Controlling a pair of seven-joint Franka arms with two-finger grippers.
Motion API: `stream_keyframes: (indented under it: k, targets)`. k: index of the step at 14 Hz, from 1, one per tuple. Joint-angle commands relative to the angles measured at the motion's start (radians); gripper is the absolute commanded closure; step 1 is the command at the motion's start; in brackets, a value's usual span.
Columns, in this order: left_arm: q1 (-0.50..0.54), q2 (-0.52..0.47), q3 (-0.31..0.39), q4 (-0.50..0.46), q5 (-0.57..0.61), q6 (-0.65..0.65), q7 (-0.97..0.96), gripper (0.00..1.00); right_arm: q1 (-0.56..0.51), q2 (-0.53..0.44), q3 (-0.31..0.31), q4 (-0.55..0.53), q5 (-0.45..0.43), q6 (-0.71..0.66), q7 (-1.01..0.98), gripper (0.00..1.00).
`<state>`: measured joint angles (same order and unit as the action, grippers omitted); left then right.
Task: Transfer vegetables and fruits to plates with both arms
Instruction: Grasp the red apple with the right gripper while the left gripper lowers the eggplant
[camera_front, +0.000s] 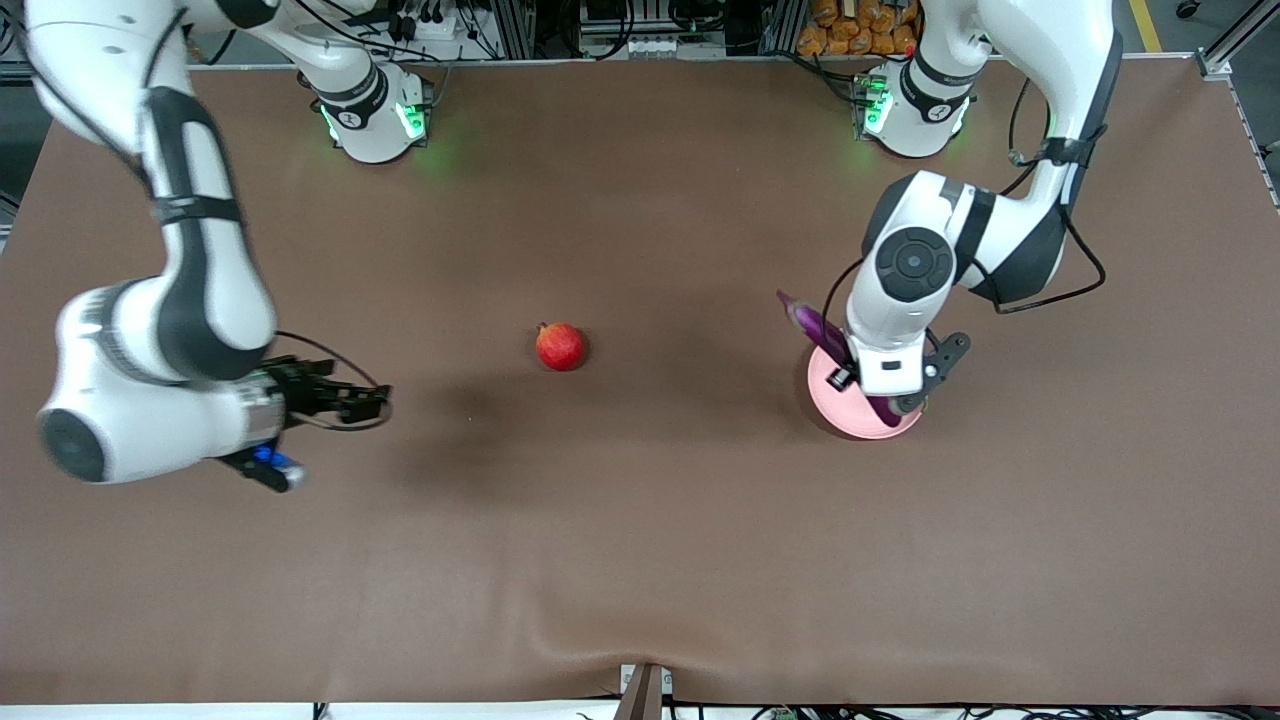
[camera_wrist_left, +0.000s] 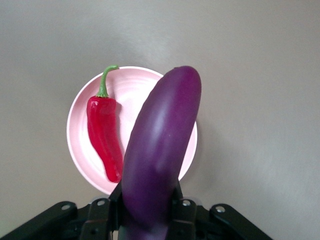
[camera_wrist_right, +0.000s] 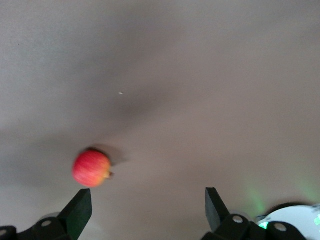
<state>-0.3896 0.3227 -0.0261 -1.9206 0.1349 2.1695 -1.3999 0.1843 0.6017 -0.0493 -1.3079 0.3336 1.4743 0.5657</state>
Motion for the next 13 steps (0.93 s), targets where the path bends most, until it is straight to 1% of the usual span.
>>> stream_keyframes:
  k: [1, 3, 5, 7, 9, 10, 12, 13]
  targets:
    - [0.026, 0.025, -0.001, -0.018, -0.011, 0.091, -0.180, 0.86, 0.090, -0.013, -0.009, -0.025, 0.025, 0.021, 0.150, 0.00]
    - [0.028, 0.074, 0.000, -0.018, -0.002, 0.137, -0.260, 0.86, 0.145, -0.013, -0.009, -0.051, 0.051, 0.049, 0.253, 0.00]
    - [0.034, 0.107, 0.003, -0.021, 0.011, 0.141, -0.274, 0.86, 0.202, -0.014, -0.010, -0.091, 0.056, 0.122, 0.333, 0.00]
    - [0.070, 0.127, 0.002, -0.023, 0.050, 0.145, -0.272, 0.86, 0.262, -0.023, -0.011, -0.172, 0.056, 0.249, 0.361, 0.00]
    - [0.078, 0.171, 0.002, -0.025, 0.130, 0.174, -0.272, 0.86, 0.285, -0.014, -0.009, -0.192, 0.058, 0.310, 0.379, 0.00]
    - [0.093, 0.188, 0.000, -0.025, 0.146, 0.187, -0.272, 0.86, 0.308, -0.010, -0.010, -0.218, 0.058, 0.348, 0.382, 0.00]
    - [0.104, 0.188, -0.003, -0.028, 0.147, 0.187, -0.274, 0.86, 0.352, -0.011, -0.011, -0.327, 0.058, 0.499, 0.388, 0.00]
    - [0.104, 0.188, -0.005, -0.029, 0.147, 0.187, -0.274, 0.86, 0.356, -0.010, -0.009, -0.355, 0.061, 0.538, 0.387, 0.00]
